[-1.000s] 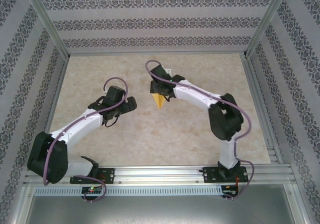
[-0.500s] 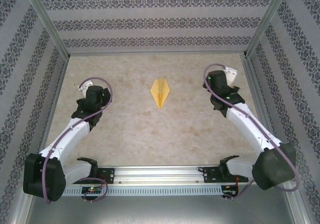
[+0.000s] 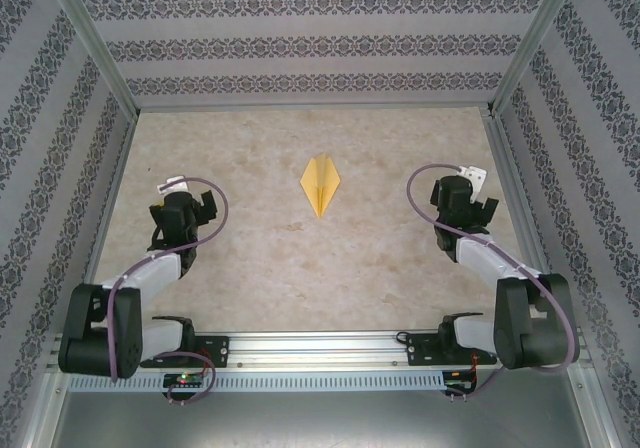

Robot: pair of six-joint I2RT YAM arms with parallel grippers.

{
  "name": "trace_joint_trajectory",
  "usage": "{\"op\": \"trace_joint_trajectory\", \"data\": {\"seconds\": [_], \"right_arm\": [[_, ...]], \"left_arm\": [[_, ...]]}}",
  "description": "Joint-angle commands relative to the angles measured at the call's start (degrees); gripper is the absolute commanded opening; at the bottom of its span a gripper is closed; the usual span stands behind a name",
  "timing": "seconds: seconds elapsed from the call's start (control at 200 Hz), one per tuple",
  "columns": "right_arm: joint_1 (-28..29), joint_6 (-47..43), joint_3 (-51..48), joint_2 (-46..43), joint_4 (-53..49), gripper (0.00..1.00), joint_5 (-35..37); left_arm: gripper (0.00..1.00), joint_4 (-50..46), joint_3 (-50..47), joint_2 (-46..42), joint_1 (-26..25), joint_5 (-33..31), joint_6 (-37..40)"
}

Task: Fold a paper plane with a square sheet of paper (pick it up from the middle)
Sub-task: Reset both arms

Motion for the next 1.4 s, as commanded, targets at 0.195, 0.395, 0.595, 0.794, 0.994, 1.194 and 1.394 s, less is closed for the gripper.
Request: {"op": "trace_joint_trajectory", "data": {"seconds": [0.195,0.395,0.595,0.794,0.994,1.194,1.394], "right_arm": [[-5.19,-4.11,-6.60,2.67,25.66,0.98,-15.79],[-6.85,-4.02,-7.86,7.49,34.36,0.98,-24.03],[-5.83,-5.96,-7.43,12.49,38.05,0.98,-26.10],[-4.69,-6.94,-6.93,12.77,37.28,0.98,-24.62],[-4.70,-6.89,-6.93,12.84,37.19,0.98,-24.62],[-4.65,-6.93,-6.94,12.87,37.19,0.98,-24.64],[-4.71,-6.93,-7.30,12.59,37.64,0.98,-24.93]], "left_arm": [[1.00,26.19,-2.40,10.46,2.79,16.08,7.84],[1.00,28.95,-1.40,15.51,3.04,20.80,9.53],[1.00,30.23,-1.25,17.29,2.91,20.40,9.58],[1.00,26.28,0.72,17.40,0.32,14.95,10.97],[1.00,25.35,1.26,17.41,0.23,17.11,11.80],[1.00,24.79,1.58,17.55,0.23,17.10,11.88],[1.00,24.77,1.65,17.62,0.23,17.16,11.85]]}}
